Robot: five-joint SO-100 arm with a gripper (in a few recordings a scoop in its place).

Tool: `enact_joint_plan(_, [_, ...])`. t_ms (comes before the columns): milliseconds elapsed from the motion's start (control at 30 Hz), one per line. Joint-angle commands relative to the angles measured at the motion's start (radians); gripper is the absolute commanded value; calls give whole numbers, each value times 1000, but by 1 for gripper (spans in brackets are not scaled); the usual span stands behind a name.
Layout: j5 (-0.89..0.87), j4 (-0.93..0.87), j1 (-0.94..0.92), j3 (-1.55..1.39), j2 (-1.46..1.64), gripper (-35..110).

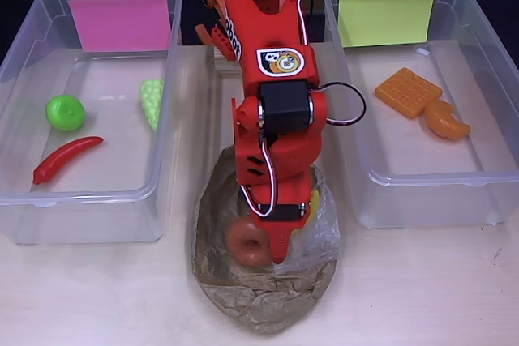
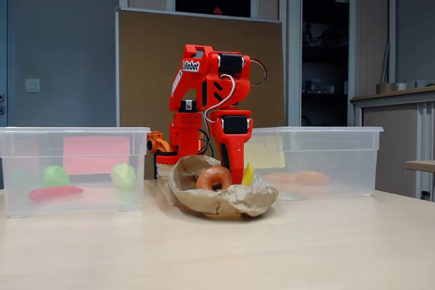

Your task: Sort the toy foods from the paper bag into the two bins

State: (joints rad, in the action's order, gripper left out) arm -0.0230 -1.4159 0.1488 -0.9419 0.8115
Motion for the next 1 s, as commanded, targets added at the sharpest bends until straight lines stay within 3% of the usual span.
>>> enact_joint_plan(0, [-18,2,20,-2,44,12])
enact_joint_plan(967, [41,-86,-61,141,-61,24])
